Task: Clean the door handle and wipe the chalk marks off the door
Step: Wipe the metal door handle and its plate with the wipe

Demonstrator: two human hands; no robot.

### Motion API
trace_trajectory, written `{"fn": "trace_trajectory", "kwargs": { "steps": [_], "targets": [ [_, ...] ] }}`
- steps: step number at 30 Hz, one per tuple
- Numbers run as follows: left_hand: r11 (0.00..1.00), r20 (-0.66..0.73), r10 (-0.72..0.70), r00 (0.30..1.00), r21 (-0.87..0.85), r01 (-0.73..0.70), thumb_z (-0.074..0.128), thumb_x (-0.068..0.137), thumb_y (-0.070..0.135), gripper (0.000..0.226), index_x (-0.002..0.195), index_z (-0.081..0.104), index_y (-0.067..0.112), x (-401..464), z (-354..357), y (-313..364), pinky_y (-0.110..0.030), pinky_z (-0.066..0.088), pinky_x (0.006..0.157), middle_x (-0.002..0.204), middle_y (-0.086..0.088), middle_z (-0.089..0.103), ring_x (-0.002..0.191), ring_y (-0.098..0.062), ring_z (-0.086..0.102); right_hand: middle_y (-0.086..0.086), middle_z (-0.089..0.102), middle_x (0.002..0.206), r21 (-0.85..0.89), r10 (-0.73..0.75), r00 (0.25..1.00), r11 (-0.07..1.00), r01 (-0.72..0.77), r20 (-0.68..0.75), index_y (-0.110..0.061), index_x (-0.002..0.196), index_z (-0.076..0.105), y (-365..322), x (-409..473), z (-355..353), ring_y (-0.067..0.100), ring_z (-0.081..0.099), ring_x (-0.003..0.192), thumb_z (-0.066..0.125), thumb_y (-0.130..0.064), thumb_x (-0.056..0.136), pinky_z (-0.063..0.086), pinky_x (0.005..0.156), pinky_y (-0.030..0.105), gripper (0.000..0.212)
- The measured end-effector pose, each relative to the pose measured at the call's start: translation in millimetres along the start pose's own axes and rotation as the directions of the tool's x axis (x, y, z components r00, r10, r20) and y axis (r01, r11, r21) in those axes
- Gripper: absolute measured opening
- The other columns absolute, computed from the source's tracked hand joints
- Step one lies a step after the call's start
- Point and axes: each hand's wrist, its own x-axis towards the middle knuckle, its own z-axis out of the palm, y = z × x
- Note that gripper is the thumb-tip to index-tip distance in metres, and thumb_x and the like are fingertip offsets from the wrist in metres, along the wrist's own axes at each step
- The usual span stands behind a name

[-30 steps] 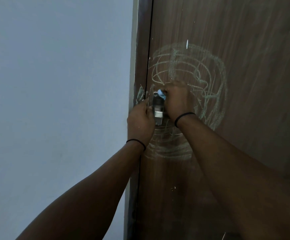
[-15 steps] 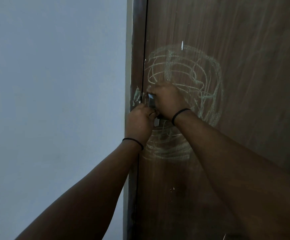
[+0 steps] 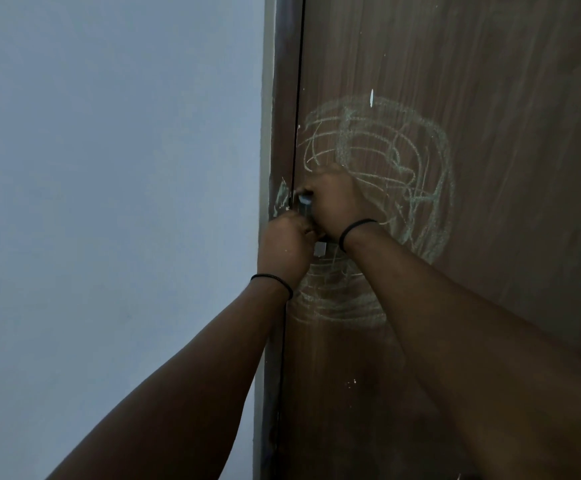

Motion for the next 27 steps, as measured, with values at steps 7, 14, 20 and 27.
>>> {"fn": "trace_trajectory", "kwargs": {
  "steps": [7, 14, 20, 27],
  "targets": [
    [1.000, 0.042, -0.012, 0.999, -0.004, 0.012, 0.069, 0.088, 0.019, 0.014, 0.093, 0.078, 0.010, 0.2, -1.7, -1.7, -0.031, 0.050, 0.074, 0.088, -0.010, 0.070, 0.079, -0.020, 0.062, -0.001, 0.067, 0.072, 0.403, 0.345, 0.888, 0.891, -0.208, -0.305, -0.010, 0.069, 0.071, 14.0, -29.6, 9.0, 0.005, 0.054, 0.063, 0.058, 0.001, 0.074, 0.045, 0.061, 0.017, 0.018],
    [0.999, 0.037, -0.045, 0.998, -0.011, 0.046, 0.067, 0.089, 0.020, 0.015, 0.091, 0.079, 0.011, -0.7, -3.4, 0.6, -0.021, 0.043, 0.066, 0.084, -0.007, 0.072, 0.071, -0.013, 0.058, -0.001, 0.070, 0.080, 0.325, 0.426, 0.902, 0.844, -0.426, 0.074, -0.016, 0.070, 0.068, 28.9, -41.5, 8.4, 0.011, 0.063, 0.070, 0.068, -0.006, 0.078, 0.053, 0.059, 0.027, 0.013],
    [0.999, 0.023, -0.049, 0.999, -0.006, 0.049, 0.069, 0.087, 0.020, 0.019, 0.081, 0.077, 0.003, -0.5, -2.1, -0.6, -0.033, 0.052, 0.069, 0.078, -0.011, 0.071, 0.071, -0.021, 0.063, -0.001, 0.069, 0.076, 0.407, 0.461, 0.873, 0.836, -0.367, -0.160, -0.009, 0.071, 0.068, 16.0, -32.6, 0.4, 0.003, 0.057, 0.062, 0.059, -0.001, 0.078, 0.043, 0.054, 0.007, 0.014],
    [0.997, -0.024, -0.048, 0.999, -0.060, 0.046, 0.071, 0.085, 0.020, 0.012, 0.092, 0.079, 0.014, -3.7, -0.4, -2.2, -0.019, 0.049, 0.065, 0.083, -0.002, 0.075, 0.070, -0.010, 0.062, -0.003, 0.070, 0.074, 0.391, 0.432, 0.900, 0.821, -0.416, 0.050, -0.016, 0.065, 0.069, 29.2, -44.4, 1.7, 0.013, 0.065, 0.073, 0.069, -0.002, 0.076, 0.058, 0.070, 0.038, 0.018]
  ]
}}
